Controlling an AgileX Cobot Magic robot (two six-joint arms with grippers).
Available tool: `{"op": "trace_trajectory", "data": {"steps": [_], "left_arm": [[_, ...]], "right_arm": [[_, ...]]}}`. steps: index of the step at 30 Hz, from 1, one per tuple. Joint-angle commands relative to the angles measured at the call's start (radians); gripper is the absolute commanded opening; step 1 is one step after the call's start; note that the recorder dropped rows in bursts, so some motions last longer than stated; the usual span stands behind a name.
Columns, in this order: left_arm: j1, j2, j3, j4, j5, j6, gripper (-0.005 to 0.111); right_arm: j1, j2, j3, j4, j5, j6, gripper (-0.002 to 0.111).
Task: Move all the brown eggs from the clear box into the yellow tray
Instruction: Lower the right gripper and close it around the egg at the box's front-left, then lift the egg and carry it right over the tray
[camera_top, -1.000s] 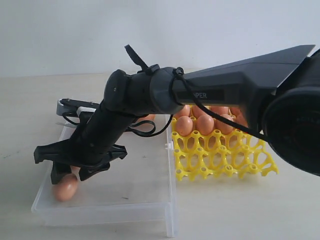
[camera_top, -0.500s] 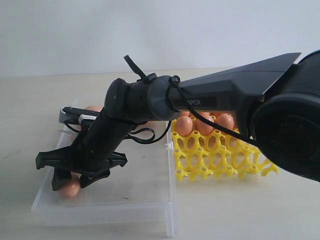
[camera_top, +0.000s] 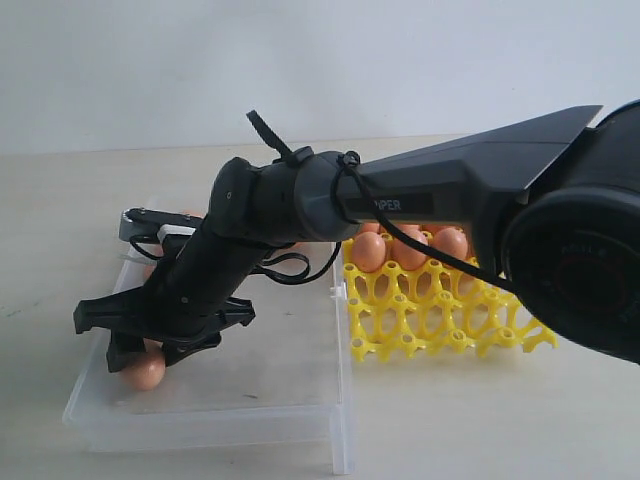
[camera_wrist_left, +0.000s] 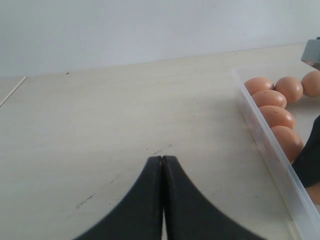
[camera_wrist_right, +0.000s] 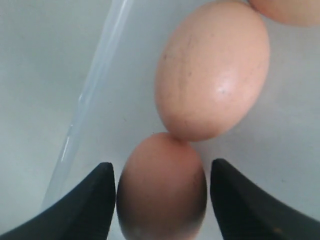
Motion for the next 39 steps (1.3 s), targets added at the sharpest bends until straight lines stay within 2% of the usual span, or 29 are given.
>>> {"op": "trace_trajectory", "data": {"steps": [1, 11, 14, 16, 22, 23, 32, 39], "left_arm": [[0.001, -0.006, -0.004, -0.003, -0.014, -0.004, 0.000], [0.001, -0.006, -0.004, -0.003, -0.014, -0.004, 0.000], [0.001, -0.006, -0.004, -0.003, -0.014, -0.004, 0.000], [0.001, -0.006, -0.004, -0.003, -0.014, -0.004, 0.000], [0.001, -0.006, -0.004, -0.003, -0.014, -0.004, 0.000], [0.001, -0.006, -0.004, -0.003, -0.014, -0.004, 0.000], [0.001, -0.006, -0.004, -0.003, -0.014, -0.004, 0.000], [0.001, -0.006, -0.004, -0.003, -0.014, -0.004, 0.000]], "right_arm": [[0.002, 0.008, -0.004, -0.018, -0.028, -0.010, 0.056], [0.002, 0.008, -0.004, -0.018, -0.062, -0.010, 0.056], [0.002, 0.008, -0.004, -0.018, -0.047, -0.010, 0.051], [0.002, 0.008, -0.004, -0.018, -0.038, -0.010, 0.043], [0.002, 0.008, -0.004, -0.020, -0.029, -0.081, 0.002], [0.002, 0.008, -0.004, -0.020, -0.029, -0.086, 0.000], [0.002, -0.066, 0.007, -0.109, -0.113, -0.090, 0.000], [0.000, -0.217, 0.184, -0.188, -0.316, -0.090, 0.000]]}}
